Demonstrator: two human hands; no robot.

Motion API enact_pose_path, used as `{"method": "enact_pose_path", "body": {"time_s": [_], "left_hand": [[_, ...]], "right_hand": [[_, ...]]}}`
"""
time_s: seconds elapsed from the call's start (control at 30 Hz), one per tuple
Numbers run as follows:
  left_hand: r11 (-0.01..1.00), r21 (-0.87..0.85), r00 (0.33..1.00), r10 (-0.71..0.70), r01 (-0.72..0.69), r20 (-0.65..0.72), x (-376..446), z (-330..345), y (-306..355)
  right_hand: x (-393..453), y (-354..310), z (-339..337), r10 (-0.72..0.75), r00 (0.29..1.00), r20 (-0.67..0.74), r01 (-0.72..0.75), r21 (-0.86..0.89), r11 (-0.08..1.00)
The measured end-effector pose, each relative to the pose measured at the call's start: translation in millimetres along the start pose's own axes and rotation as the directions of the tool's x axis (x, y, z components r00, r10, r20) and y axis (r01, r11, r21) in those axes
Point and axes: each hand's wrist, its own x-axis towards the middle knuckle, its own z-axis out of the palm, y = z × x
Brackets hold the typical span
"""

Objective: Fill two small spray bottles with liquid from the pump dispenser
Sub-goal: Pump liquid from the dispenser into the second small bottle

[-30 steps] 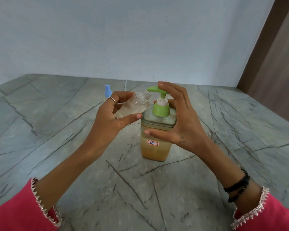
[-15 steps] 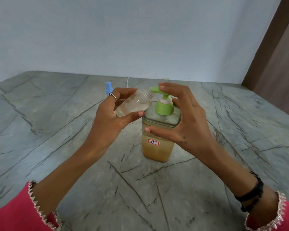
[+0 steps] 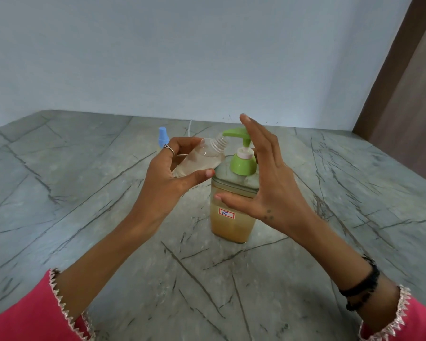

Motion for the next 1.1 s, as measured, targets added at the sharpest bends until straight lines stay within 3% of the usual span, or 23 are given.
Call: {"method": "enact_pose_path", "body": {"time_s": [0.27, 0.53, 0.77, 1.1], "left_hand": [[1.000, -0.013, 1.000, -0.005, 0.005, -0.007, -0.8, 1.7, -0.1], [1.000, 0.020, 1.000, 0.009, -0.009, -0.004, 1.6, -1.5, -0.8], [1.000, 0.006, 1.000, 0.013, -0.013, -0.003, 2.4, -0.7, -0.9], [1.000, -0.015, 1.000, 0.009, -0.009, -0.017, -0.3, 1.4, 0.3]], "right_hand": [[0.9, -3.3, -5.0, -0.022, 0.999, -0.037, 0.024, 0.055, 0.998], [3.3, -6.1, 2.6, -0.093, 0.981, -0.169, 0.098, 0.025, 0.995], [4.2, -6.5, 4.2, -0.080, 0.983, -0.168, 0.081, 0.004, 0.997], [2.6, -4.3, 3.0, -0.178, 0.976, -0.129, 0.175, -0.032, 0.984]]}}
